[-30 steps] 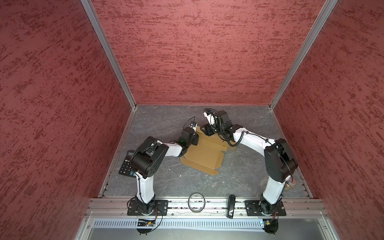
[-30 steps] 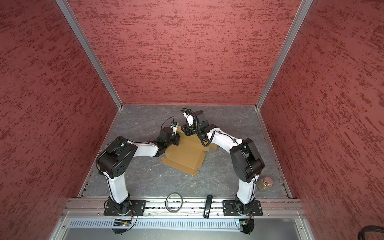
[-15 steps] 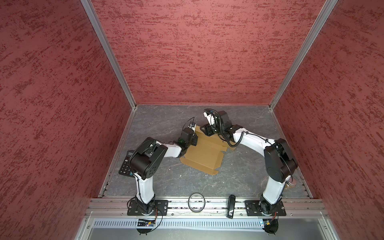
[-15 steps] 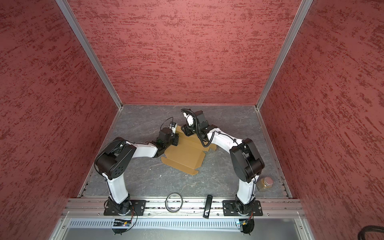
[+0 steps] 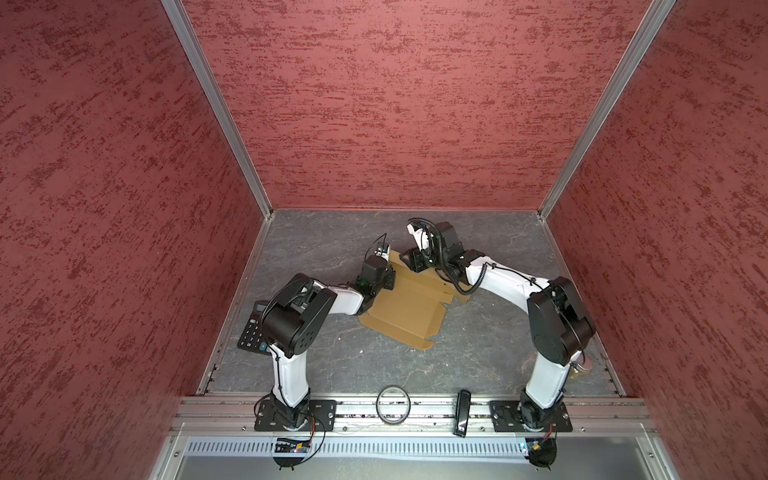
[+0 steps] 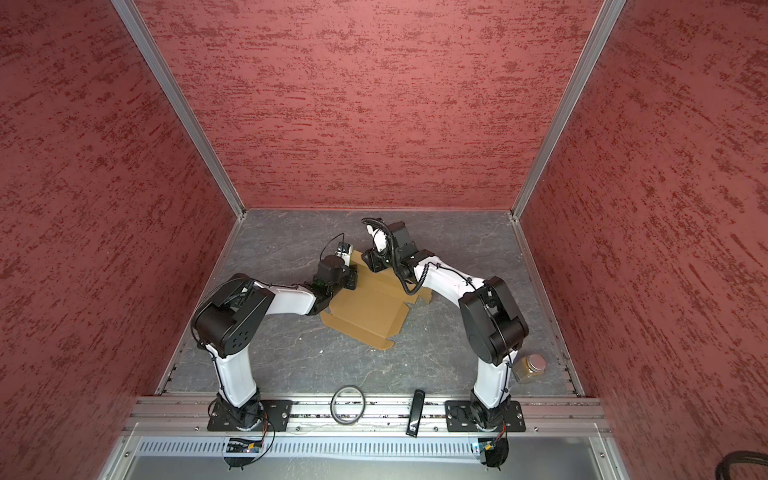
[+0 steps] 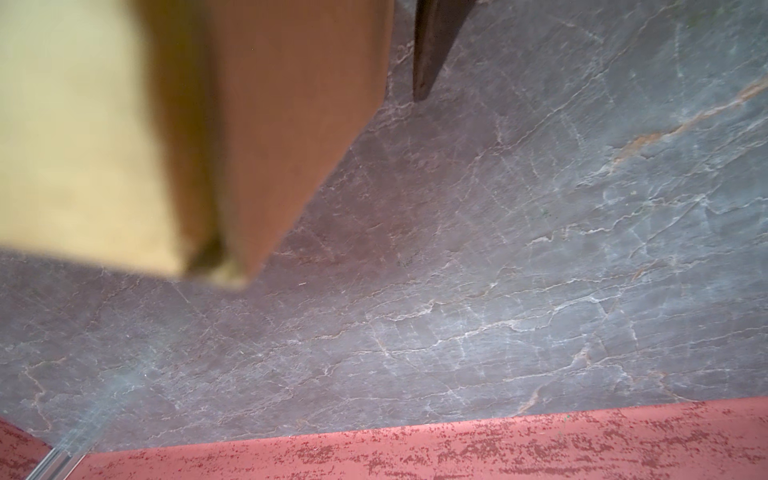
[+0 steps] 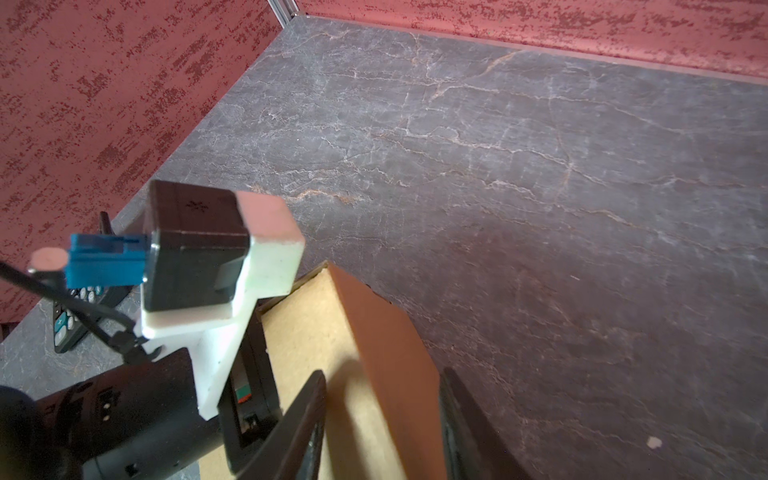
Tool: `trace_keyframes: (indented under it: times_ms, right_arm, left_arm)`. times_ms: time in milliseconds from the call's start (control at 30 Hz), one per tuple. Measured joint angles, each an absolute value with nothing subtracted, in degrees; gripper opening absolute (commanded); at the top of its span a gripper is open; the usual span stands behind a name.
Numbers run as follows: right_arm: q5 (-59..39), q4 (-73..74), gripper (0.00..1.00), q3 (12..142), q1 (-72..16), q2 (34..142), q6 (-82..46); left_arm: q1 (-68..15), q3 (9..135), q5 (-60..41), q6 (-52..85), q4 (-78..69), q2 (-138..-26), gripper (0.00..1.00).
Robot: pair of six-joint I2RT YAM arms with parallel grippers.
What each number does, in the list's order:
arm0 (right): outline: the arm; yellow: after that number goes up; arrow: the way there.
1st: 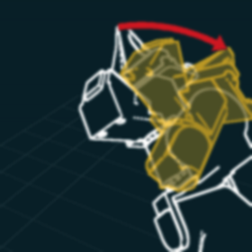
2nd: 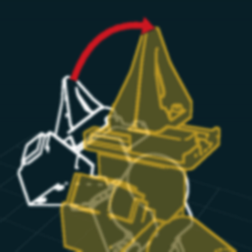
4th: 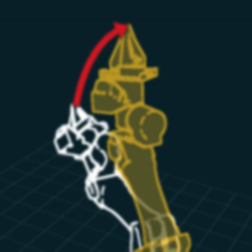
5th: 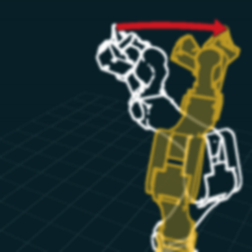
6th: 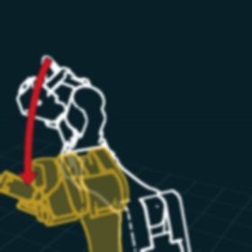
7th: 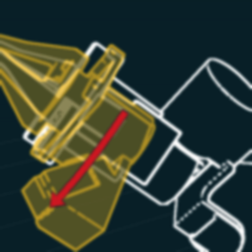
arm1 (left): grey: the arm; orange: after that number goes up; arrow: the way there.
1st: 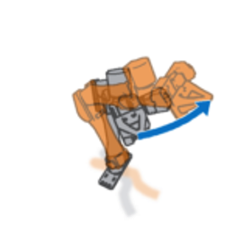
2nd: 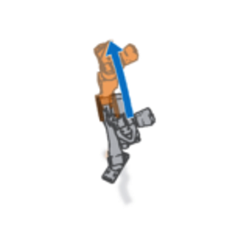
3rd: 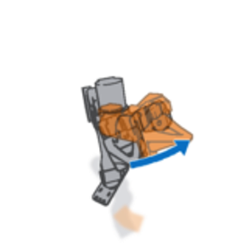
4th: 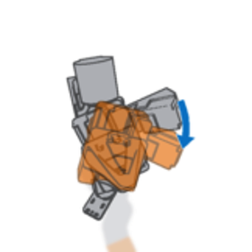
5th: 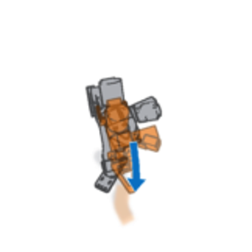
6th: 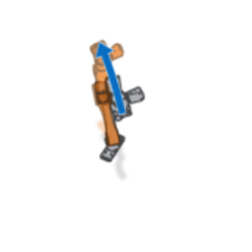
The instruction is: Fold the paper box
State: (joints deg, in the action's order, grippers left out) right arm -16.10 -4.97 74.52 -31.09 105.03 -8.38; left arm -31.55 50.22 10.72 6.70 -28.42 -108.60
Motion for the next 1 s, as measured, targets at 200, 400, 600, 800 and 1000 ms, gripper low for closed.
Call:
trace_keyframes:
  times_ms: [200,400,600,800,1000]
  right_arm:
    - [-16.34,-4.58,0.44,74.50,-31.09,105.19,-8.58]
    - [-16.34,-4.08,0.44,74.50,-31.09,105.34,-8.58]
    - [-16.32,-4.05,0.44,74.50,-31.09,105.34,-8.60]
    - [-16.32,-3.90,0.43,74.50,-31.09,105.38,-8.73]
    - [-16.38,-3.73,0.43,74.50,-31.09,105.45,-8.99]
  left_arm:
    - [-31.75,51.20,11.51,7.03,-27.86,-108.99,0.10]
    - [-32.21,52.40,12.91,6.57,-26.41,-109.43,0.00]
    - [-32.45,52.95,13.50,6.59,-25.34,-109.49,0.00]
    - [-32.45,53.32,13.52,6.61,-24.67,-109.51,0.01]
    - [-32.42,53.47,13.91,7.40,-24.16,-109.51,0.23]
